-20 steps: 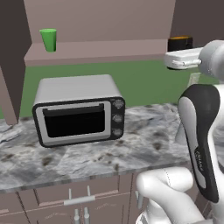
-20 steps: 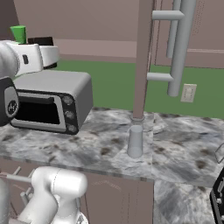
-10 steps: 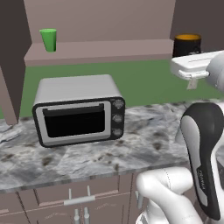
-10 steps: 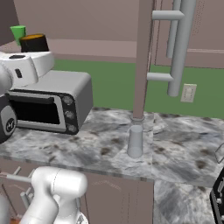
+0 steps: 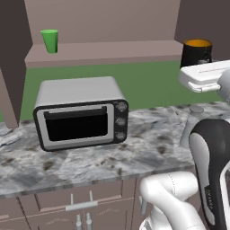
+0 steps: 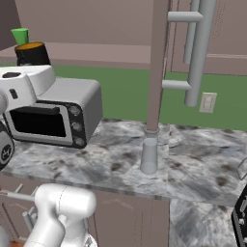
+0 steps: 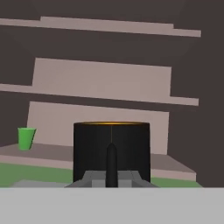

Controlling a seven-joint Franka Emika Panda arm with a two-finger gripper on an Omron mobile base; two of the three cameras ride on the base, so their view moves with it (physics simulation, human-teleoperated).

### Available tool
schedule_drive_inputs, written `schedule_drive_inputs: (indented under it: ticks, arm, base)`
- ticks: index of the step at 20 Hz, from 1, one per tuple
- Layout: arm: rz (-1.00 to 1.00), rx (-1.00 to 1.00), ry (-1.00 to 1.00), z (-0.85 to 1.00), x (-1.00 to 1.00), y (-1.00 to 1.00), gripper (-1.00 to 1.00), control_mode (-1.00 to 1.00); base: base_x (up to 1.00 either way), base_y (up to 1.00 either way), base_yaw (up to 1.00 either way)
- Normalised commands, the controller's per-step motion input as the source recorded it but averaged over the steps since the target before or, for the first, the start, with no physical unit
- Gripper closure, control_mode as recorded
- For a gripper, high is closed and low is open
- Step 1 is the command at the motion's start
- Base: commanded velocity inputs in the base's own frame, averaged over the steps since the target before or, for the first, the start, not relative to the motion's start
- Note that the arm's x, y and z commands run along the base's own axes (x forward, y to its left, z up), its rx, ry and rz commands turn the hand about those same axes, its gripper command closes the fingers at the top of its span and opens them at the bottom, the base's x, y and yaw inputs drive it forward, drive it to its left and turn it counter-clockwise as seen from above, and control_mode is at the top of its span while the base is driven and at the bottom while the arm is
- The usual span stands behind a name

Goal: There is a tray on the dining counter. Grab the cup, mug, and pitcher and place them on the tray. The pitcher may be placed next to the tray if it cannot fit the tray.

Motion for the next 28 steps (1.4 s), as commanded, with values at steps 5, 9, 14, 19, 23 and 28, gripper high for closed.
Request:
schedule_drive_inputs:
  ticks: [5, 9, 14, 19, 23, 28]
  arm:
    - [0.00, 0.01, 0.00, 0.00, -0.32, 0.00, 1.00, -1.00]
    - [0.00, 0.04, 0.02, 0.00, -0.23, 0.00, 1.00, -1.00]
    - [0.00, 0.05, 0.06, 0.00, -0.18, 0.00, 1.00, -1.00]
    - [0.00, 0.03, 0.03, 0.00, -0.11, 0.00, 1.00, -1.00]
    - [0.00, 0.01, 0.00, 0.00, -0.09, 0.00, 1.00, -1.00]
    - [0.00, 0.00, 0.00, 0.00, -0.02, 0.00, 1.00, 1.00]
  base:
    - [0.00, 0.00, 0.00]
    - [0.00, 0.00, 0.00]
    - [0.00, 0.00, 0.00]
    - [0.00, 0.00, 0.00]
    - [0.00, 0.00, 0.00]
    - [-0.25, 0.00, 0.00]
